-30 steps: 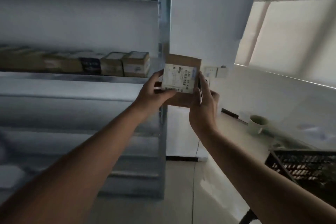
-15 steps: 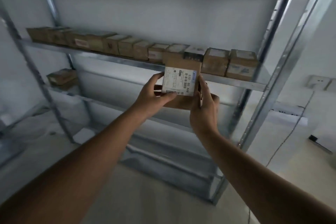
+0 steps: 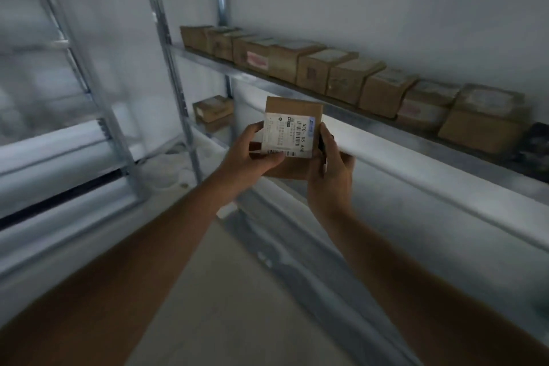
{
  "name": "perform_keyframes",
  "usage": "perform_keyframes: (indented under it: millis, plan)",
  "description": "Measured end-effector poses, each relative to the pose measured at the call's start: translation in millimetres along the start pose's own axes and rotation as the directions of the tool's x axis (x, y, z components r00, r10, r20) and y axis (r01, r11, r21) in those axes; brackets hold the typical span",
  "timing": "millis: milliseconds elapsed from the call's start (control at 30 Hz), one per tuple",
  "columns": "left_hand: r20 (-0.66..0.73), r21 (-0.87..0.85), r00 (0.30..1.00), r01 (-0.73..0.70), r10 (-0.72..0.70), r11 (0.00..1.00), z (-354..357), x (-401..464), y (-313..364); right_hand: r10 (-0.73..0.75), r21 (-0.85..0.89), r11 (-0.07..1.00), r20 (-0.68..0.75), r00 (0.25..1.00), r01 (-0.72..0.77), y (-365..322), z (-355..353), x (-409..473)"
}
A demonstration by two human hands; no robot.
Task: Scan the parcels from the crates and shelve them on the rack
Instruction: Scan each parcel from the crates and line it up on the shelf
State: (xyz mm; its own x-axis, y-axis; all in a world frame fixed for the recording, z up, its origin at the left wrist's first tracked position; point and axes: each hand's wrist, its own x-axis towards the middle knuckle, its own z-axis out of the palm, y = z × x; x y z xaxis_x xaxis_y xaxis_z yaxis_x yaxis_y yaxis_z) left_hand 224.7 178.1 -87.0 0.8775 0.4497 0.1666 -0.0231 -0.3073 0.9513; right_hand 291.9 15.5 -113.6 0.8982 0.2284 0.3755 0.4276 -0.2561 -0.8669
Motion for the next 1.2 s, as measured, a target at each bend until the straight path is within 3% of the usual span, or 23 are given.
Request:
perform_keyframes:
  millis: [233, 467, 867, 1200]
  plan:
    - [-0.094, -0.016, 0.993, 0.07, -0.071, 0.997, -80, 99, -51, -0.015, -0.027, 0.999, 0.143, 0.99, 0.019, 9, 129, 96]
    - [-0.069, -0.115, 0.982, 0.166, -0.174, 0.979, -170, 195, -125, 0.01, -0.042, 0.999, 0.215, 0.976, -0.001, 15, 265, 161]
    - [0.263, 0.229, 0.947, 0.125, -0.185, 0.965, -317, 389, -250, 0.214, -0.142, 0.971, 0.151, 0.965, -0.193, 27, 486, 264]
    - [0.361, 0.334, 0.91, 0.079, -0.205, 0.939, -333, 540, -326, 0.377, -0.188, 0.914, 0.072, 0.923, -0.359, 92, 579, 361]
